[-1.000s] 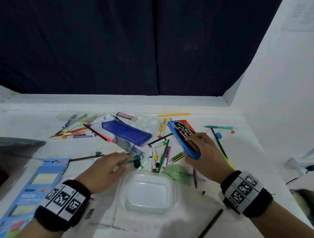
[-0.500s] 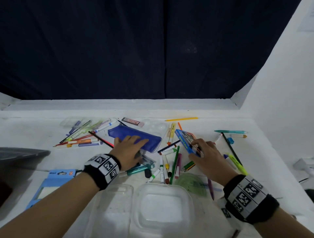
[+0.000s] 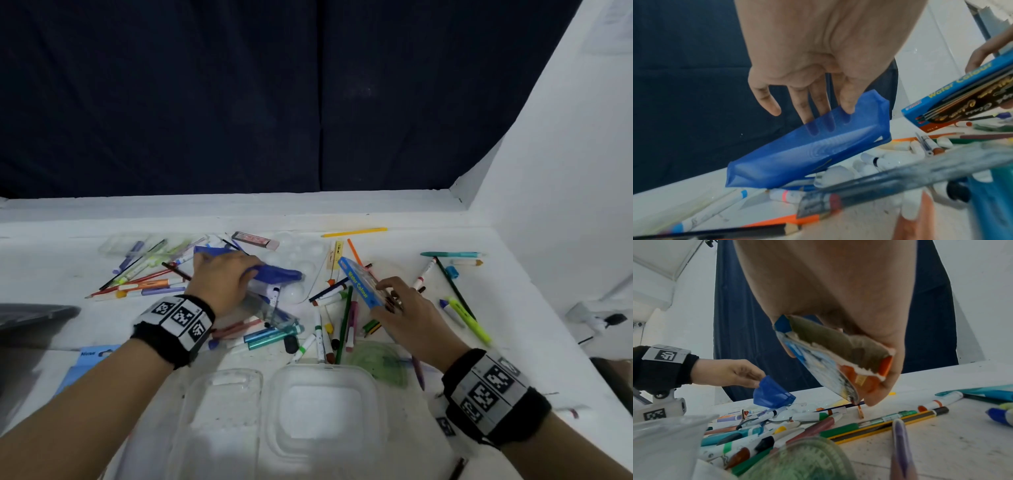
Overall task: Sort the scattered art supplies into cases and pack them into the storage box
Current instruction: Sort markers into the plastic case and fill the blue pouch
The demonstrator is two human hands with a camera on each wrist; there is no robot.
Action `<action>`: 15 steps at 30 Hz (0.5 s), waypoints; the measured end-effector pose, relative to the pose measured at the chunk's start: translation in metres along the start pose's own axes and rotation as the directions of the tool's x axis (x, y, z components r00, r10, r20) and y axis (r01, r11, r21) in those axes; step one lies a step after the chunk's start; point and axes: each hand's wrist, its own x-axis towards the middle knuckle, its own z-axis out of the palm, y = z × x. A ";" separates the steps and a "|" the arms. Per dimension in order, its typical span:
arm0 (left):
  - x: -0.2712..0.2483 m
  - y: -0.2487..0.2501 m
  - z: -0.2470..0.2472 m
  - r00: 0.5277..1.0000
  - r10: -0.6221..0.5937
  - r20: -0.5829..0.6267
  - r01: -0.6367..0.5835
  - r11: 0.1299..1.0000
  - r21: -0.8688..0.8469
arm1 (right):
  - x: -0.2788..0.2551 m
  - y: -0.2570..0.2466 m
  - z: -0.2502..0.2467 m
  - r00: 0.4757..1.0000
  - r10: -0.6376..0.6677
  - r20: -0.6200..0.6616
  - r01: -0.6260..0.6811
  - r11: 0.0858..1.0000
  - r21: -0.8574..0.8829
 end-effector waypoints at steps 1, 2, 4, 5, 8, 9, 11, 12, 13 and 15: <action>-0.003 0.000 -0.004 0.999 0.018 -0.032 -0.018 1.000 0.002 | -0.001 0.001 -0.001 1.000 -0.007 -0.006 0.007 1.000 0.004; -0.007 0.000 -0.008 0.997 0.038 -0.064 -0.038 0.999 0.005 | -0.001 0.001 -0.002 1.000 -0.015 -0.016 0.015 1.000 0.015; -0.019 0.000 -0.016 0.989 0.075 -0.126 -0.074 0.997 0.020 | -0.001 -0.001 -0.003 0.998 -0.049 -0.038 0.050 0.998 0.034; -0.026 0.000 -0.020 0.984 0.090 -0.154 -0.086 0.996 0.037 | -0.001 -0.003 -0.003 0.997 -0.070 -0.045 0.072 0.997 0.028; -0.050 -0.004 -0.034 0.970 0.104 -0.220 -0.086 0.993 0.086 | -0.001 -0.014 -0.002 0.991 -0.128 -0.034 0.129 0.991 0.025; -0.058 -0.006 -0.040 0.964 0.100 -0.245 -0.076 0.992 0.104 | 0.000 -0.018 -0.001 0.988 -0.153 -0.035 0.154 0.987 0.037; -0.073 -0.010 -0.052 0.954 0.087 -0.285 -0.048 0.989 0.143 | 0.001 -0.027 0.003 0.977 -0.208 -0.049 0.210 0.977 0.031; -0.080 -0.013 -0.056 0.952 0.078 -0.296 -0.032 0.987 0.157 | 0.001 -0.031 0.005 0.970 -0.236 -0.053 0.238 0.971 0.024; -0.086 -0.017 -0.058 0.951 0.066 -0.301 -0.016 0.986 0.168 | 0.001 -0.036 0.007 0.964 -0.261 -0.051 0.263 0.965 0.024; -0.098 -0.028 -0.059 0.955 0.029 -0.296 0.028 0.982 0.188 | 0.001 -0.044 0.011 0.957 -0.290 -0.019 0.291 0.956 0.035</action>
